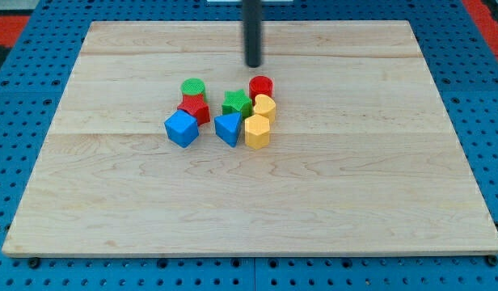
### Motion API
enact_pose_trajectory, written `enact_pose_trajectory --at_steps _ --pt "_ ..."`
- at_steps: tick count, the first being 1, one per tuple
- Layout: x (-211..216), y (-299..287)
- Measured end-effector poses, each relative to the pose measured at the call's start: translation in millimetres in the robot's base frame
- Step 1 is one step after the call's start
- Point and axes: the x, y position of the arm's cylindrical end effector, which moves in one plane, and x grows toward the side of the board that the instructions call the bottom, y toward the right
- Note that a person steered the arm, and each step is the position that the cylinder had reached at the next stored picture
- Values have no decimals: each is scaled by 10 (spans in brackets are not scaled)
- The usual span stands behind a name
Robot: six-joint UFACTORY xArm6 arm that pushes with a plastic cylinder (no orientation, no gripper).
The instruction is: Push the red circle towards the top center of the board
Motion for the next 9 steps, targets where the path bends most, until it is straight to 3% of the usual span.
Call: enact_pose_trajectory --at_steps 1,2,3,5,6,7,8,9 --pt "554 518" --pt "916 -63" --pt "891 -725" --pt "568 -1322" --pt "210 -1812" --pt "-194 -1464" --pt "-330 -939" --pt "-21 -1064"
